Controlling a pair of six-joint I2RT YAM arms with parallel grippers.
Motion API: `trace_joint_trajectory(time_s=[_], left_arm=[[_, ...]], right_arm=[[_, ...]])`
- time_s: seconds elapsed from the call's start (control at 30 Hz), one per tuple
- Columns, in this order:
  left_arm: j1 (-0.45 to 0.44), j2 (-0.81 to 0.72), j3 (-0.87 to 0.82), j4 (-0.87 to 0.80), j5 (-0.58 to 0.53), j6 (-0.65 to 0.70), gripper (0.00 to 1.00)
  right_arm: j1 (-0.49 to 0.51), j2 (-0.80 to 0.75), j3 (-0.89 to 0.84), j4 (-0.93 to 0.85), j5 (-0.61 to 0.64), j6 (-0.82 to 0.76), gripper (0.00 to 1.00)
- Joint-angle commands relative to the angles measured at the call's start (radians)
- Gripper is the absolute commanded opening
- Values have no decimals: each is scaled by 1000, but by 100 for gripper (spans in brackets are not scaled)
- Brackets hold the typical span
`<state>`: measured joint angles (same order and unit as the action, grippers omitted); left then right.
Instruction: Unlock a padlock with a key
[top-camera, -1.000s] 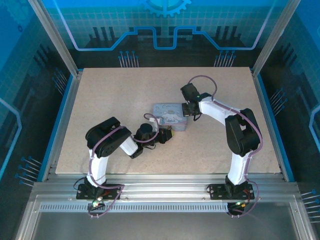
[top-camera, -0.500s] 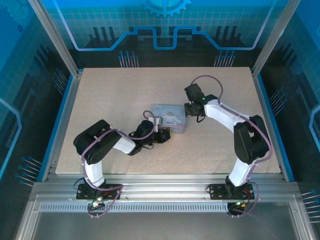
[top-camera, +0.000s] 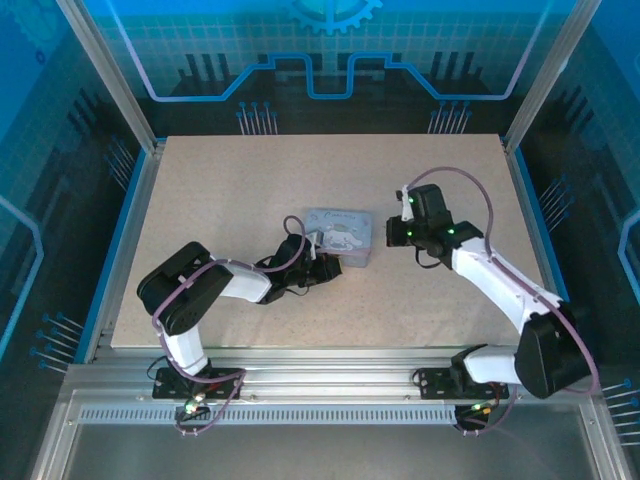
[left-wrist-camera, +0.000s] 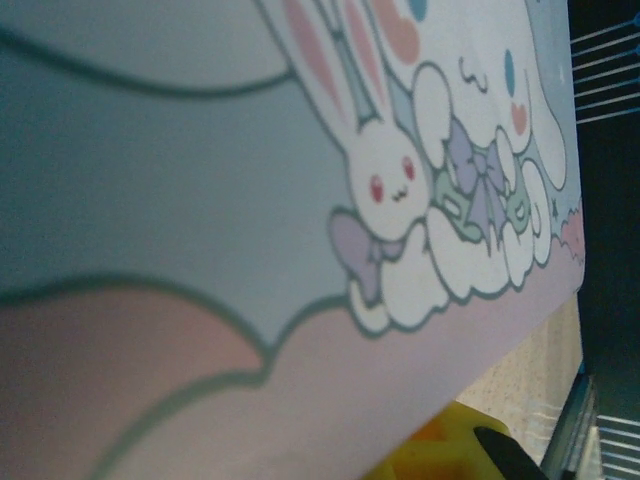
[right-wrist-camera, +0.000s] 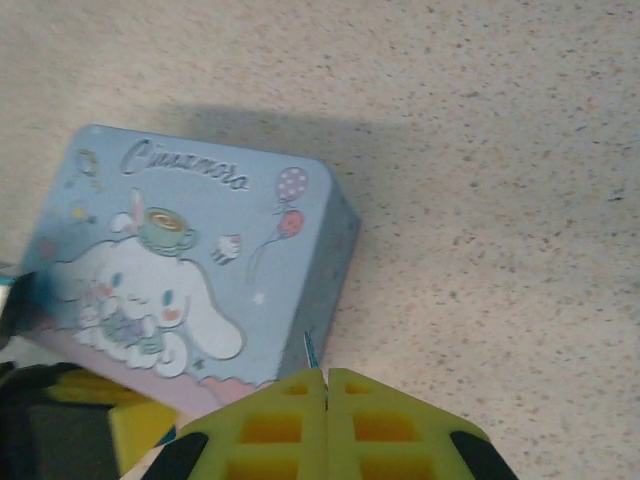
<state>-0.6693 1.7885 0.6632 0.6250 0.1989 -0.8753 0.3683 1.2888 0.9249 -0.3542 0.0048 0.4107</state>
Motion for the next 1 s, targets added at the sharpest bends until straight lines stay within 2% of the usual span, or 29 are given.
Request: trace_joint_trajectory(time_s=[0.0, 0.27, 0.6, 0.97], left_arm=[[7, -1, 39, 29, -10, -80, 0], [7, 28, 103, 38, 1, -140, 0], [7, 7, 131, 26, -1, -162, 0], [7, -1, 136, 30, 6, -177, 0]], right_arm=[[-18, -67, -71, 88, -148, 43, 0], [-49, -183, -214, 186, -276, 125, 0], [-114, -277, -418, 482, -430, 359, 0], [-117, -290, -582, 781, -415, 618, 0]])
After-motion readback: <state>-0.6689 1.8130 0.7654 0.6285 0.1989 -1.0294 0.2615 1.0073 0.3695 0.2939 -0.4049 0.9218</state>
